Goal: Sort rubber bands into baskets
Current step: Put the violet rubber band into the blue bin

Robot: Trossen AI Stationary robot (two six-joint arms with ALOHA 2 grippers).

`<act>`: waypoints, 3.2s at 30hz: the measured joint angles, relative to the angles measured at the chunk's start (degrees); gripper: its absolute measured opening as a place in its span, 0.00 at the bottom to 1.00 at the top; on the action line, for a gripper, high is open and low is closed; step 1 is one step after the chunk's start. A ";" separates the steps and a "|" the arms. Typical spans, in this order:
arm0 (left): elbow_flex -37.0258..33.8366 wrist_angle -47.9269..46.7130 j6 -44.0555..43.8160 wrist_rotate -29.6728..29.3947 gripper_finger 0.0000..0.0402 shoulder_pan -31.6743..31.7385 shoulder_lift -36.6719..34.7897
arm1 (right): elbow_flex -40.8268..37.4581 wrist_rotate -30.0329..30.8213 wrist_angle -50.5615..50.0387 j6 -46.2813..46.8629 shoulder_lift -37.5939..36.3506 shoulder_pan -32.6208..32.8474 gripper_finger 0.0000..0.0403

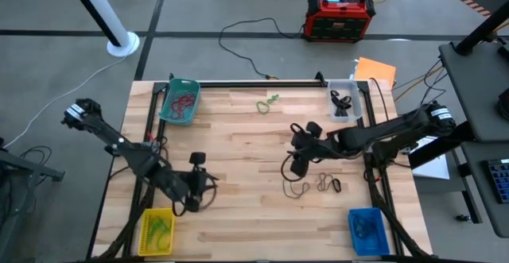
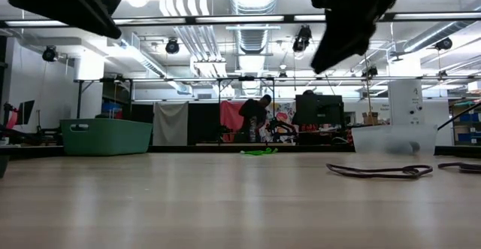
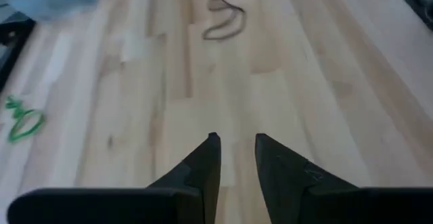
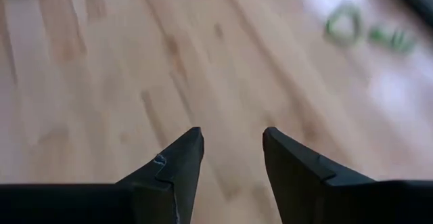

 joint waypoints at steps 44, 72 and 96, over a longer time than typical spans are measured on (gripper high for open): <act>-7.41 0.63 3.12 -25.76 0.19 1.08 -10.83 | 18.35 -14.13 -22.89 9.22 30.62 15.56 0.50; -7.41 0.97 -0.11 -25.71 0.19 1.12 -10.83 | 4.75 -15.92 -2.88 3.94 30.62 15.51 0.04; -7.41 1.05 -2.36 -25.67 0.19 1.12 -10.83 | 11.59 -15.92 -7.94 6.89 27.39 16.24 0.02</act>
